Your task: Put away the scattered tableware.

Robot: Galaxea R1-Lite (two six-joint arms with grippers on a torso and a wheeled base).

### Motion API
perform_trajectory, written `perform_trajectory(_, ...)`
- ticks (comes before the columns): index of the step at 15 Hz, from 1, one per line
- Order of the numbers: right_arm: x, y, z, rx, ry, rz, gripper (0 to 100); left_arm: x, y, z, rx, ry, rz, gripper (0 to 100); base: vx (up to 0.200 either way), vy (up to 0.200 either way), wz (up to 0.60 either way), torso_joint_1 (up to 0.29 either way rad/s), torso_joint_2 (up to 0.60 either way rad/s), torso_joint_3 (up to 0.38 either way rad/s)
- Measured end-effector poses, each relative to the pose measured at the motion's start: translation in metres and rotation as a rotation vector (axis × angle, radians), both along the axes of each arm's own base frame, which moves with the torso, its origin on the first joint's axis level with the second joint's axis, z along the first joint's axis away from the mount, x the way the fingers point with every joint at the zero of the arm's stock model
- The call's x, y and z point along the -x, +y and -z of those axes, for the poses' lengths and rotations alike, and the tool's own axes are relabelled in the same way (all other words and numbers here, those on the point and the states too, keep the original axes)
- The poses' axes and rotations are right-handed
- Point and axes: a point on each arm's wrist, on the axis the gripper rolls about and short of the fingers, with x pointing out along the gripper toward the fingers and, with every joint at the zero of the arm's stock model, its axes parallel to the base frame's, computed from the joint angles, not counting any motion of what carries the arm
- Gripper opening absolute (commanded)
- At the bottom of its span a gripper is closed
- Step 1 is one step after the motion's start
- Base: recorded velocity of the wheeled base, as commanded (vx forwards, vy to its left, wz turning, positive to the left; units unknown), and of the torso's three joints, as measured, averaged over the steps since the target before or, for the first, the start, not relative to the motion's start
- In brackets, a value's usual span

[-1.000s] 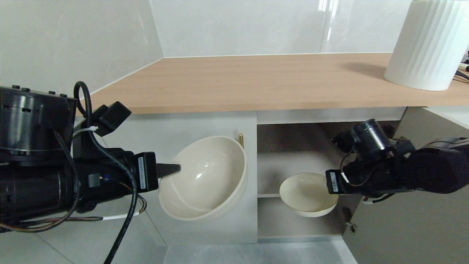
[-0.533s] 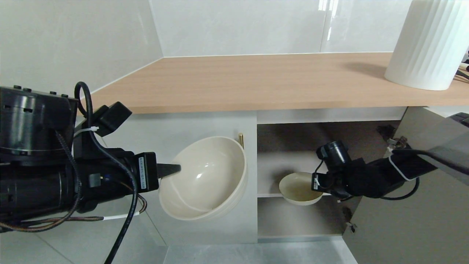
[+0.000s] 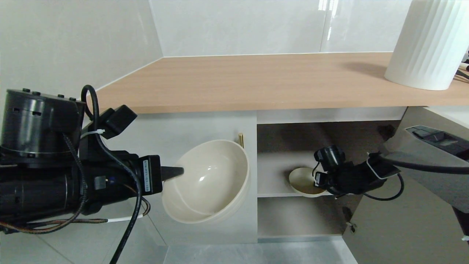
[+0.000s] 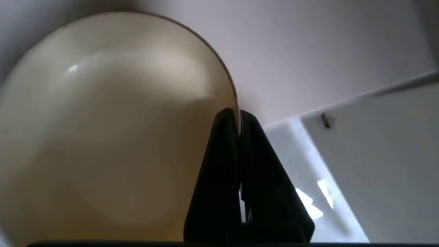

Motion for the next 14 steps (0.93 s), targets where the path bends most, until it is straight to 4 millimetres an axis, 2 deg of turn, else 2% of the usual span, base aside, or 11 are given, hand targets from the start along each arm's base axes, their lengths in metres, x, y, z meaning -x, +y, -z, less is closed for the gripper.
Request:
perform_trajectory(5,-0.02,-0.006,0.011,-0.001,-0.066,0.065,0,-0.002,-0.002,0.003,-0.006,0.01,0.002,0,0.0,0.0,0.0,0.0,0.0,0.0)
perform_trajectory(12,-0.027,-0.005,0.015,-0.003,-0.109,0.077,0,-0.003,-0.002,0.004,-0.008,0.013,0.001,0,0.0,0.0,0.0,0.0,0.0,0.0)
perform_trajectory(13,-0.028,-0.005,0.015,-0.004,-0.112,0.078,100,-0.003,-0.002,0.004,-0.008,0.014,0.001,0,0.0,0.0,0.0,0.0,0.0,0.0)
perform_trajectory(14,-0.028,-0.005,0.015,-0.004,-0.113,0.078,100,-0.003,-0.002,0.004,-0.008,0.014,0.001,0,0.0,0.0,0.0,0.0,0.0,0.0)
